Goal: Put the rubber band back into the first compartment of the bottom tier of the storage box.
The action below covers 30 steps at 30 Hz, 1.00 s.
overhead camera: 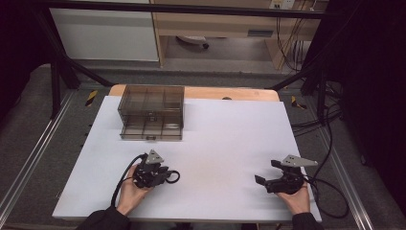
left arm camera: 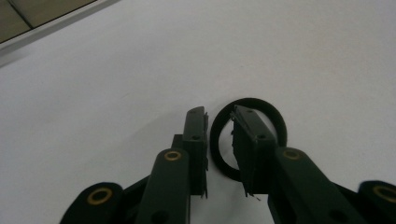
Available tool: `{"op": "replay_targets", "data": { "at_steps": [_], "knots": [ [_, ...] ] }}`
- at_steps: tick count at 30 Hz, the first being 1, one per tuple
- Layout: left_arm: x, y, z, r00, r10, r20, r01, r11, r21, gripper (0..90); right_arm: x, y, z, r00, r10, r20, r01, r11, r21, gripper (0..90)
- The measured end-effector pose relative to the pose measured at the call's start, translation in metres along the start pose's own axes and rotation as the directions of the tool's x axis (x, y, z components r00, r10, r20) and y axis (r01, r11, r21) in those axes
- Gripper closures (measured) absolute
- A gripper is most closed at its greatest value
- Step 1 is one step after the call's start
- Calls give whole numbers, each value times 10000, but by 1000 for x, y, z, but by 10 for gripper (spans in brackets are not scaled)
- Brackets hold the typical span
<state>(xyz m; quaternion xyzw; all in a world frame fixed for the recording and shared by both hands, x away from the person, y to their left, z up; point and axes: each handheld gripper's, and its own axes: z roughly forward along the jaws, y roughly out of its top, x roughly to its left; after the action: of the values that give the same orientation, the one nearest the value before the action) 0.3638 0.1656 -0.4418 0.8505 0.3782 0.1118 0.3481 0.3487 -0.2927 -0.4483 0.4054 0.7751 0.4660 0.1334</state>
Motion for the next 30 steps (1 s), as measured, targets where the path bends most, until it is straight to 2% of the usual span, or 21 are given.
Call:
{"op": "replay_targets", "data": {
  "at_steps": [14,30],
  "knots": [
    [-2,-1,3,9997,13,-244,-9,9998,186,842,0,0,0,10000,28,-18,-28,10000,51,8],
    [-3,1,-1,9998,75,-209,-74,10000,63,869,0,0,1,10000,17,-14,-17,10000,72,8]
  ]
}}
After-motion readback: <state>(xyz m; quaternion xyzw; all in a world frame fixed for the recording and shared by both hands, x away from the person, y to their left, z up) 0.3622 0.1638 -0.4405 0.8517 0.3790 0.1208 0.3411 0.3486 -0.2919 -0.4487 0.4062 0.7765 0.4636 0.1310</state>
